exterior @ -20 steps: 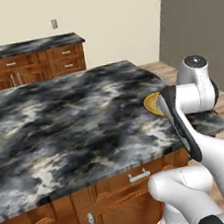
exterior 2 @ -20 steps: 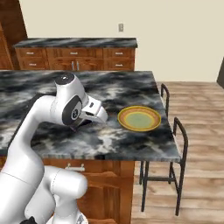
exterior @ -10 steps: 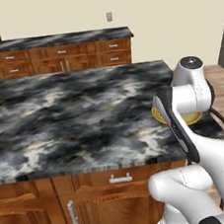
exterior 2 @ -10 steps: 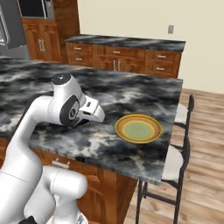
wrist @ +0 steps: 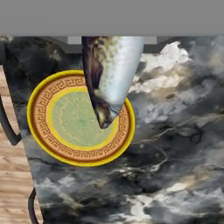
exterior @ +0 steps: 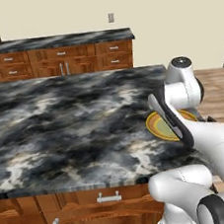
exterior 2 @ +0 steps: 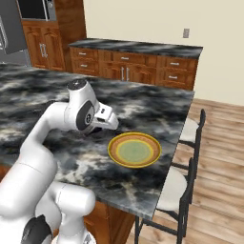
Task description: Take the cheese, fish, and lemon from the fridge and place them on the plate on the dining counter to create an appetizer plate.
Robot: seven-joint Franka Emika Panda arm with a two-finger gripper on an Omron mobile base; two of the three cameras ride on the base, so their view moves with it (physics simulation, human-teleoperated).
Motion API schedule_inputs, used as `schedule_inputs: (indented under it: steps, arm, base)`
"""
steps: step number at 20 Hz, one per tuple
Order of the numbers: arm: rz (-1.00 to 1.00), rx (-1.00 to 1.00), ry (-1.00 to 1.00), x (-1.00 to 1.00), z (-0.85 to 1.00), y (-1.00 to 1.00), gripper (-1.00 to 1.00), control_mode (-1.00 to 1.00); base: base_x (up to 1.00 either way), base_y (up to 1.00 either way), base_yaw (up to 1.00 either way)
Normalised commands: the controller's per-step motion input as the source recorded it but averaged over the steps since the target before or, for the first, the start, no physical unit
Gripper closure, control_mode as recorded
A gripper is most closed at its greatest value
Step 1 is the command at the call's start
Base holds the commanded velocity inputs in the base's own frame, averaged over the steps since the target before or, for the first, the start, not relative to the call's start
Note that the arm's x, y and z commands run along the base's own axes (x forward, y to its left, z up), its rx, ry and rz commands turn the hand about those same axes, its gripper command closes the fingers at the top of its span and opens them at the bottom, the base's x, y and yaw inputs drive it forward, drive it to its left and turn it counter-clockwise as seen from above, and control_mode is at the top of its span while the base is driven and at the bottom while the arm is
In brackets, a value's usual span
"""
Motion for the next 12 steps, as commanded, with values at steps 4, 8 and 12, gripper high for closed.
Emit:
schedule_inputs:
  steps: [4,8,12]
  arm:
    - [0.0,0.0,0.1,0.93,-0.77,-0.51,1.0,-1.0]
    - [0.0,0.0,0.09,0.89,-0.72,-0.56,1.0,-1.0]
    - [0.0,0.0,0.01,0.55,-0.6,-0.47,1.0,-1.0]
  base:
    - [0.0,0.0,0.0]
    - [0.0,0.0,0.0]
    - [0.0,0.0,0.0]
